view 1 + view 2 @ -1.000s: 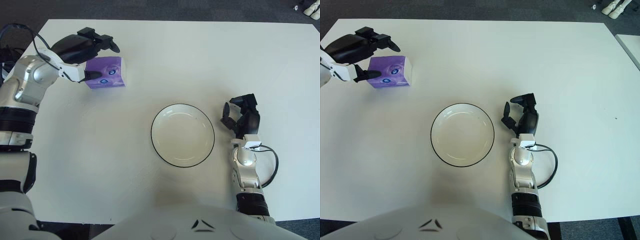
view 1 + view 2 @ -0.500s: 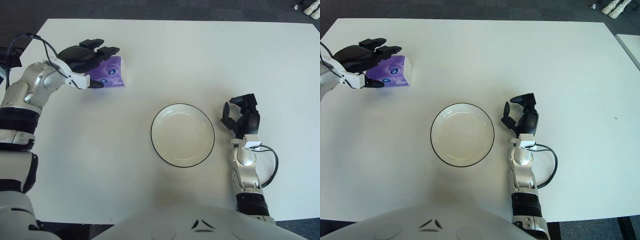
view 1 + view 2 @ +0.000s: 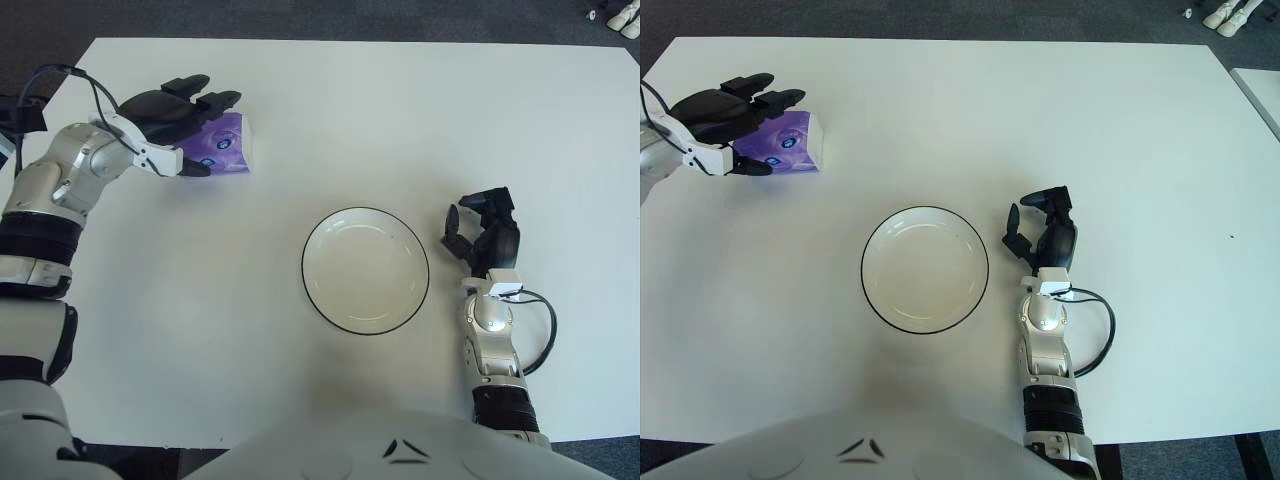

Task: Put the tissue paper into the plate.

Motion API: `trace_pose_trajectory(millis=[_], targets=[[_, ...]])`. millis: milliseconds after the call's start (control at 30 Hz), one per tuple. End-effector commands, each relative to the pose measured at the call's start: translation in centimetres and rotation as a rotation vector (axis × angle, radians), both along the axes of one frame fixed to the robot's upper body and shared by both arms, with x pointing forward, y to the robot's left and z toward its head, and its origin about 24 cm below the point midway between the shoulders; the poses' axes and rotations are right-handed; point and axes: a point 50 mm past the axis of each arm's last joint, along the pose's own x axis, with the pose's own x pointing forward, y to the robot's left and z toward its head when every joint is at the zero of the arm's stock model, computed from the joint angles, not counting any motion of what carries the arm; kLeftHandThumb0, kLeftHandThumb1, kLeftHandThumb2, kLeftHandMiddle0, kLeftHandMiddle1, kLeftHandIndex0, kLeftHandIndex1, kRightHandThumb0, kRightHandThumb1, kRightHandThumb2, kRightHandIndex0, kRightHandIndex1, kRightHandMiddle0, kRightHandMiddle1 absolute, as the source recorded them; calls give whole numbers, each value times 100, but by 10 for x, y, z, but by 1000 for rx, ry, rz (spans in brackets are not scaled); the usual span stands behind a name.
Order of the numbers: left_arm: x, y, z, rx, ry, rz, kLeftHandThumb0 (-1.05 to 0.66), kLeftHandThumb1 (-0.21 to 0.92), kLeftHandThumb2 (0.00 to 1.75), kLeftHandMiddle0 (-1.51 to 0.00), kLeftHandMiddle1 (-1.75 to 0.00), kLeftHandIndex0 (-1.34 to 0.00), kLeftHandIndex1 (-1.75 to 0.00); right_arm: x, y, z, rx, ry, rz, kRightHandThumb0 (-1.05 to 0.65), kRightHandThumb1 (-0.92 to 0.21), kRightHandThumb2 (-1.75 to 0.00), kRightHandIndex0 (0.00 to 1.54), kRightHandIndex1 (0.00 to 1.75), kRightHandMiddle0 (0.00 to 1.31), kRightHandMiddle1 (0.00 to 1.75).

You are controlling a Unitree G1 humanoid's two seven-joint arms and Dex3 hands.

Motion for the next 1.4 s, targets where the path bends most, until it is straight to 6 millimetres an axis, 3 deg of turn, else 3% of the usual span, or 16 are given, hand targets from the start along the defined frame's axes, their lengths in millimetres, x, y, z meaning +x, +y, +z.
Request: trace_pose_trajectory(millis=[0,333,633,833,1100,1200,1367], targets=[[3,-2,-4,9,22,3,-102,48,84,0,0,0,0,-24,3,-46,28,220,-13,-39,-61,-96,55,135,38,175],[6,-4,-10,-19,47,-5,-100,47,83,0,0,0,0,-25,3,-45,33,213,-13,-39,-60,-96,56,136,38,175],[10,-15,-19,-29,103,-8,-97,39,89,0,0,0,0,-25,3,-45,35,206,-13,-40,-60,-98,55,135,39,175],[16,-24,-38,-33,174,15,-95,35,93,0,0,0,0,-26,4,-45,30,206,-15,-40,-60,-98,56,136,39,175],[31,-23,-88,-4,259,114,-96,34,95,0,0,0,0,-27,3,-44,31,200,-18,-40,-59,-99,56,135,40,175],[33,-28,-81,5,261,82,-98,35,95,0,0,0,0,-28,3,-44,31,200,-19,-40,-59,-99,56,136,40,175],[35,-29,-87,21,290,87,-102,39,91,0,0,0,0,-28,2,-45,33,201,-26,-40,-60,-98,56,135,39,175]])
